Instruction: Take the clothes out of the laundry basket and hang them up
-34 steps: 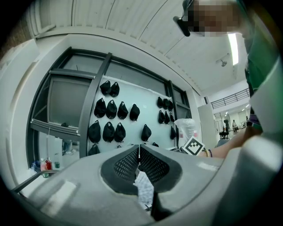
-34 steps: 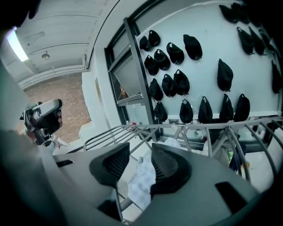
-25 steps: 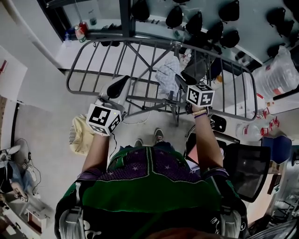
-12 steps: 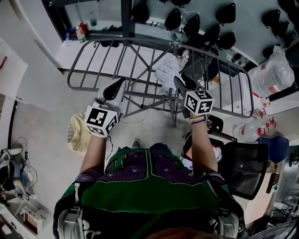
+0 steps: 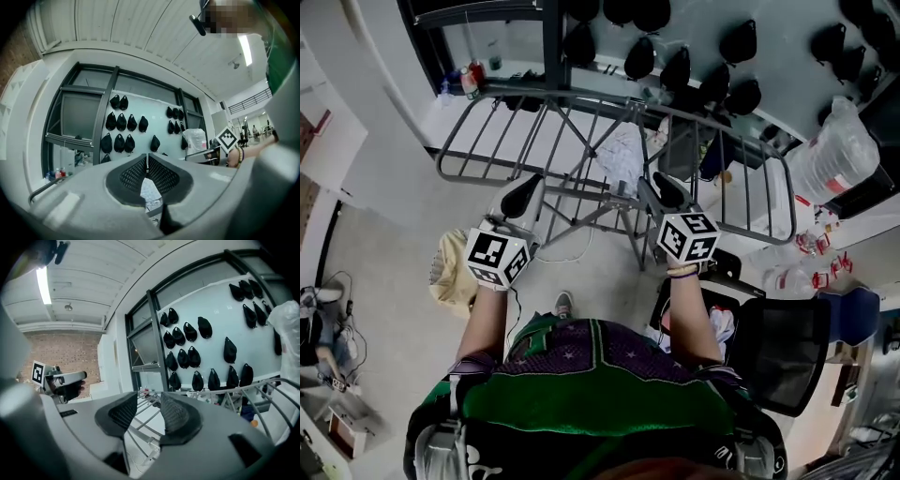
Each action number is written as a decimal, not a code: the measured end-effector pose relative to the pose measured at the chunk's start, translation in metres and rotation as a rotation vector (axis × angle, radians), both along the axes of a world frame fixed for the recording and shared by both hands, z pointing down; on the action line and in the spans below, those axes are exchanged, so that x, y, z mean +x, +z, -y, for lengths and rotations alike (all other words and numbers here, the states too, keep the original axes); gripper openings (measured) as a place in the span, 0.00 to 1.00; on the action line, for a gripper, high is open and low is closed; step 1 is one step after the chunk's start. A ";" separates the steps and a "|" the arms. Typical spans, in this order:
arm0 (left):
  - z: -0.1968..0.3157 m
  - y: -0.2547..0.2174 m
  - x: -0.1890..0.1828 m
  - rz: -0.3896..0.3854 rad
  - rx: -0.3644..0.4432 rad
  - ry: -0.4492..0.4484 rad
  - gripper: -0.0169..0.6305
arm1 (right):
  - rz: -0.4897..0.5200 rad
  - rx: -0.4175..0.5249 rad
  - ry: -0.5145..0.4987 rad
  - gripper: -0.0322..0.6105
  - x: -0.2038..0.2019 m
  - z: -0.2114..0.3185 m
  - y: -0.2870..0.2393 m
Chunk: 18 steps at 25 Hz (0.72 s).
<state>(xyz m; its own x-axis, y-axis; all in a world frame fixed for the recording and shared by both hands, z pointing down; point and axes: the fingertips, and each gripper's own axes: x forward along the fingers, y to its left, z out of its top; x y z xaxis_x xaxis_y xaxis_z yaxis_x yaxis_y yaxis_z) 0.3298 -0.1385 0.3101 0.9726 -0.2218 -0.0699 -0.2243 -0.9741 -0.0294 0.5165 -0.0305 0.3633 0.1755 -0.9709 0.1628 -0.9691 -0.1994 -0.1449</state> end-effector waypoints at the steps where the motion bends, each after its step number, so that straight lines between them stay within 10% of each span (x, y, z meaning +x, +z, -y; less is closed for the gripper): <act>1: -0.010 -0.001 -0.003 -0.003 -0.006 -0.005 0.06 | -0.010 0.004 -0.007 0.27 -0.006 -0.011 -0.002; 18: -0.105 0.003 -0.145 0.032 -0.036 -0.294 0.06 | -0.029 0.091 -0.256 0.27 -0.119 -0.066 -0.016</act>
